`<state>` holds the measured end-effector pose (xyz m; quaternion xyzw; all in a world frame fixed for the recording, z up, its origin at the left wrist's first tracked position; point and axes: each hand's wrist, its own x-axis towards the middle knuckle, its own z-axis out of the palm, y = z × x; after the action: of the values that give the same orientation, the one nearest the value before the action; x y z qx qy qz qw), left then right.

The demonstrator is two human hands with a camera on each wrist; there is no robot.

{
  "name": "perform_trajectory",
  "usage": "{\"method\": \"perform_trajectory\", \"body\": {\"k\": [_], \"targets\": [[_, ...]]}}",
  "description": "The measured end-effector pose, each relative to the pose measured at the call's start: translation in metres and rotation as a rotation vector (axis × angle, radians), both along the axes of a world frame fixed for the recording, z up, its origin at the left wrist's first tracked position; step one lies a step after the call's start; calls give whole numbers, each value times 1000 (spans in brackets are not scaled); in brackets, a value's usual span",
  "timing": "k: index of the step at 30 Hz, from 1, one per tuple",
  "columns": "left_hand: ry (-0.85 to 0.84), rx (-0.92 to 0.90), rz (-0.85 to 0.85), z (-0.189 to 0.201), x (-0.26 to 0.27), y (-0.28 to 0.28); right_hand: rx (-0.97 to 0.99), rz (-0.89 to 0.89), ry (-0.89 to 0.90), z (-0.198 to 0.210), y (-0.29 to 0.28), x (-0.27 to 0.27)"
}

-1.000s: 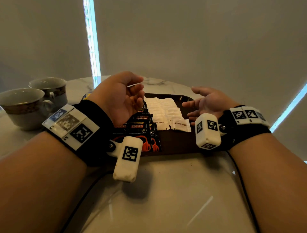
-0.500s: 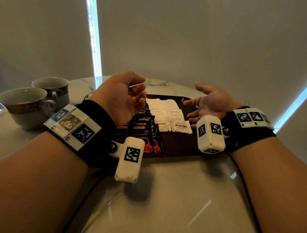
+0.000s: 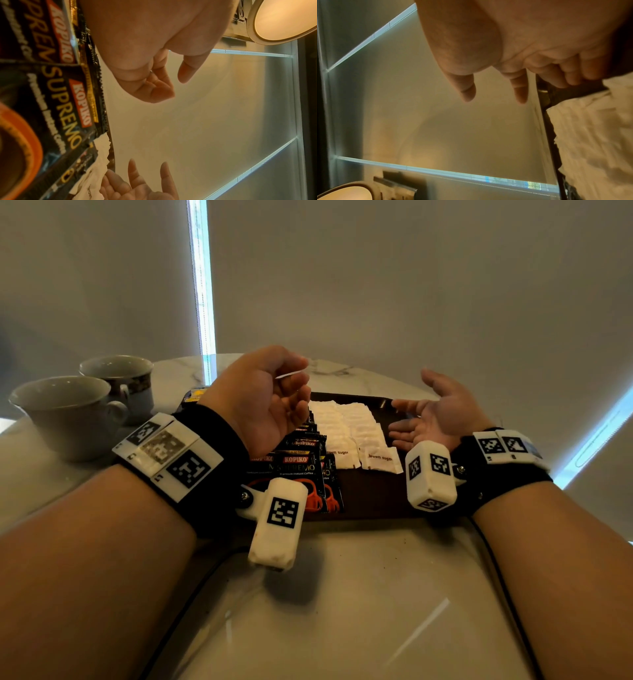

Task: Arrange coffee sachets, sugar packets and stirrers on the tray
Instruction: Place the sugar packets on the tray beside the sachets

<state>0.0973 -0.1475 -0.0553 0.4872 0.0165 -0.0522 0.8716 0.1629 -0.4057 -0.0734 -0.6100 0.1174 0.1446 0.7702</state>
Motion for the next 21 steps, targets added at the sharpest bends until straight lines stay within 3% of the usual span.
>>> {"method": "perform_trajectory", "body": {"k": [6, 12, 18, 21], "targets": [[-9, -3, -2, 0, 4, 0, 60, 8, -33, 0, 3, -3], [9, -17, -5, 0, 4, 4, -320, -153, -112, 38, -21, -27], [24, -20, -28, 0, 7, 5, -796, 89, 147, 47, -56, -52], [19, -18, -57, -2, 7, 3, -927, 80, 229, 38, -60, -57]]}}
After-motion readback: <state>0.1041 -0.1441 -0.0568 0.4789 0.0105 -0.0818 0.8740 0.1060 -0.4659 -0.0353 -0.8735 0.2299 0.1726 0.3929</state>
